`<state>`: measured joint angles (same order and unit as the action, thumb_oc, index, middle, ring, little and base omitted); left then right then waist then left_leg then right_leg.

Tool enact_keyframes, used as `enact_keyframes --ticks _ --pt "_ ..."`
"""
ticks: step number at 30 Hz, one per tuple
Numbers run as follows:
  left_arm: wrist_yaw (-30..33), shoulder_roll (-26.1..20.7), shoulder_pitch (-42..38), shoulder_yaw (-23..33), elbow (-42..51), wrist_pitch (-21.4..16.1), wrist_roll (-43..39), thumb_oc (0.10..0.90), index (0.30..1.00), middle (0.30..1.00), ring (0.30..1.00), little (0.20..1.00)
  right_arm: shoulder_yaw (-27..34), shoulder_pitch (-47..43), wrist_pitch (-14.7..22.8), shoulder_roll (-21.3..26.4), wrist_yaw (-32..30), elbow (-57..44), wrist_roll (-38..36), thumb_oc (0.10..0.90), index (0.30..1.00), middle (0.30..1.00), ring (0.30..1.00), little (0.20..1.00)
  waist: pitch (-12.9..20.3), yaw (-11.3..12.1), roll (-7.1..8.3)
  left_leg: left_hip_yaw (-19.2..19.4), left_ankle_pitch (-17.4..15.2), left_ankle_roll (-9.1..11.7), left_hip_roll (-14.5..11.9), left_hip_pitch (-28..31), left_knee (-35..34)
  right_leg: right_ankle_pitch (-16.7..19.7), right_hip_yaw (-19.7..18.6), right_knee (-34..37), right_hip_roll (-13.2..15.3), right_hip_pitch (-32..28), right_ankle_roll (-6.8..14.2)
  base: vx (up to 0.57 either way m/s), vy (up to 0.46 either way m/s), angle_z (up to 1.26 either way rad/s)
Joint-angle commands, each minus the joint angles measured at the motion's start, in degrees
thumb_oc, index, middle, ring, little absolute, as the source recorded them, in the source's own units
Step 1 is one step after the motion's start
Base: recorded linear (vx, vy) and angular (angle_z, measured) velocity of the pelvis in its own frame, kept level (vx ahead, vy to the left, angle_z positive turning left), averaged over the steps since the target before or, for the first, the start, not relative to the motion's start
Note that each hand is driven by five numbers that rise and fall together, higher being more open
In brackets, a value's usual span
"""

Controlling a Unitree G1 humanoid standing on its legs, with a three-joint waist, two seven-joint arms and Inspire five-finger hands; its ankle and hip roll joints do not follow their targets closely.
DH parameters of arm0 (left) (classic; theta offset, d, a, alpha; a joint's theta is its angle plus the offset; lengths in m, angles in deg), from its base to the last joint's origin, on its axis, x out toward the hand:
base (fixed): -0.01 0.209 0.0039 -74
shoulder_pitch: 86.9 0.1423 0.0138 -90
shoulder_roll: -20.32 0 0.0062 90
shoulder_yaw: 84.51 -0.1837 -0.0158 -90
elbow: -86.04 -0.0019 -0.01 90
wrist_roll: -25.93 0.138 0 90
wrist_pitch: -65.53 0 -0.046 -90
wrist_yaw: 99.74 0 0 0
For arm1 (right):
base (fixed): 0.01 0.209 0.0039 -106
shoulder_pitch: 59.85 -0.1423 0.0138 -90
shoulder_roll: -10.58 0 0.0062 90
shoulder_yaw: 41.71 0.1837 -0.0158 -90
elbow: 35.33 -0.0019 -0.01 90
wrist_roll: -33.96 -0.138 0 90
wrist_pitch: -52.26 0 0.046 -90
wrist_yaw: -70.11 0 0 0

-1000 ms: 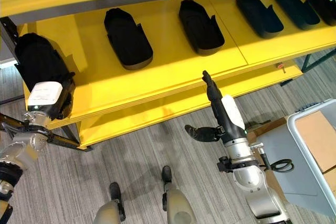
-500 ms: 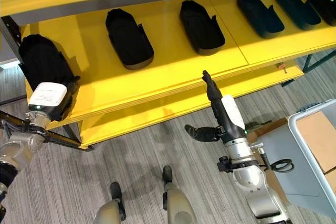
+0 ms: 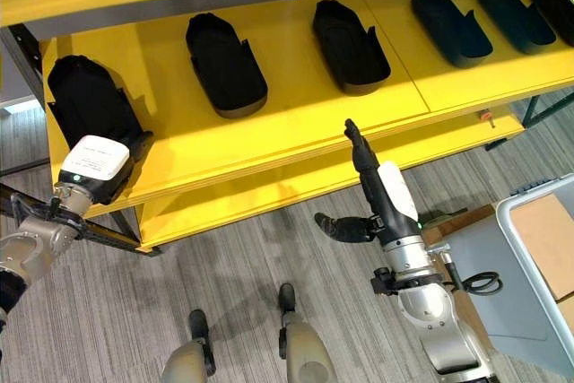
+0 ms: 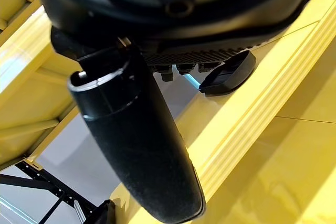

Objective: Move parts from the plastic box to the shelf.

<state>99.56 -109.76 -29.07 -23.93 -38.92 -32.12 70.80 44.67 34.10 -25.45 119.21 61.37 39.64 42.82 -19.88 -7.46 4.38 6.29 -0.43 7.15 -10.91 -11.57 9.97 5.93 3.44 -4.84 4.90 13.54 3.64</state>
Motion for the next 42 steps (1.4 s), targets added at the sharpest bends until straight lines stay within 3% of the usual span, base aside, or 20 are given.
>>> enact_keyframes --ticks 1,11,23,28,42 --pt "0.16 -1.7 0.33 -1.01 2.26 -1.99 1.83 0.9 1.0 1.0 1.0 1.0 5.38 -2.02 5.76 3.33 -3.06 -5.61 -2.06 0.9 1.0 1.0 1.0 1.0 4.9 0.31 0.28 -1.16 1.22 -0.53 -1.43 -5.16 4.84 -4.16 -1.8 -6.47 2.91 1.53 4.59 0.0 0.0 0.0" --pt "0.28 -2.18 1.29 -0.23 2.11 -1.99 2.19 0.9 1.0 1.0 1.0 1.0 5.32 -2.02 5.74 3.35 -3.2 -5.59 -1.66 0.9 1.0 1.0 1.0 1.0 4.95 0.48 0.12 -1.25 1.25 -0.54 -1.43 -5.32 4.96 -4.2 -1.84 -6.7 2.97 1.69 4.55 0.0 0.0 0.0" --pt "1.09 -2.46 3.97 4.94 1.25 -0.68 0.1 0.9 1.0 1.0 1.0 1.0 5.68 -1.92 5.35 3.07 -3.08 -5.78 -1.22 0.9 1.0 1.0 1.0 1.0 5.09 0.84 0.07 -1.3 1.37 -0.61 -1.35 -5.51 5.17 -4.15 -1.77 -6.81 3.03 1.66 4.5 0.0 0.001 0.0" --pt "3.36 -1.09 5.84 11.96 -0.11 1.4 -4.69 0.9 1.0 1.0 1.0 1.0 6.01 -2.3 4.83 2.72 -3.16 -5.77 -0.87 0.9 1.0 1.0 1.0 1.0 5.39 1.09 0.02 -1.16 1.38 -0.69 -1.25 -5.09 4.96 -4.19 -1.71 -6.83 3.06 1.45 4.42 0.0 0.003 -0.02" --pt "6.9 -1.23 9.0 21.85 4.57 2.33 -9.98 0.9 1.0 1.0 1.0 1.0 6.24 -2.86 3.77 2.59 -2.86 -5.21 -0.69 0.9 1.0 1.0 1.0 1.0 6.05 1.67 -0.23 -1.19 1.42 -0.58 -1.13 -4.41 4.62 -4.39 -1.69 -6.68 3.1 0.77 4.34 0.0 0.0 0.0"
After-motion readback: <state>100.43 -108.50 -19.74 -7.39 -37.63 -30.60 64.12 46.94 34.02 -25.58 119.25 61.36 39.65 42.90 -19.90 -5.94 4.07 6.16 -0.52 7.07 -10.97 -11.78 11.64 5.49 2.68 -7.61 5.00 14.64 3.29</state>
